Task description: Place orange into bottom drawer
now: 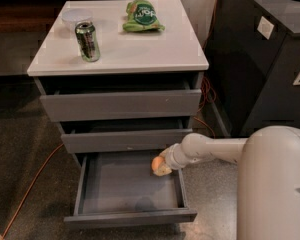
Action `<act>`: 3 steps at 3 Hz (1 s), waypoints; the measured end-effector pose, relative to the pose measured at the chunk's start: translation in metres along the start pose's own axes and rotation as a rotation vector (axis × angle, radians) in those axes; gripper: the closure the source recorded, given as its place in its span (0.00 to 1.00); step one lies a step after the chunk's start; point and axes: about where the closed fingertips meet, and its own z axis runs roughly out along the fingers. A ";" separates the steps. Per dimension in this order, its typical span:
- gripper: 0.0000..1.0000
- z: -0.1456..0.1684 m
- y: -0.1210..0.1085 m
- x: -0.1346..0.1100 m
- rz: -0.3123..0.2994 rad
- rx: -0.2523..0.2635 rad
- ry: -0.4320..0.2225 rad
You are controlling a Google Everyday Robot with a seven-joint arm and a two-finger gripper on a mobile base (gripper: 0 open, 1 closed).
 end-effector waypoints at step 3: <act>1.00 0.121 0.013 0.072 -0.056 -0.087 0.032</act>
Offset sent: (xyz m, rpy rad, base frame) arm 0.0091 -0.0004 -0.1571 -0.0323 0.0493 0.1062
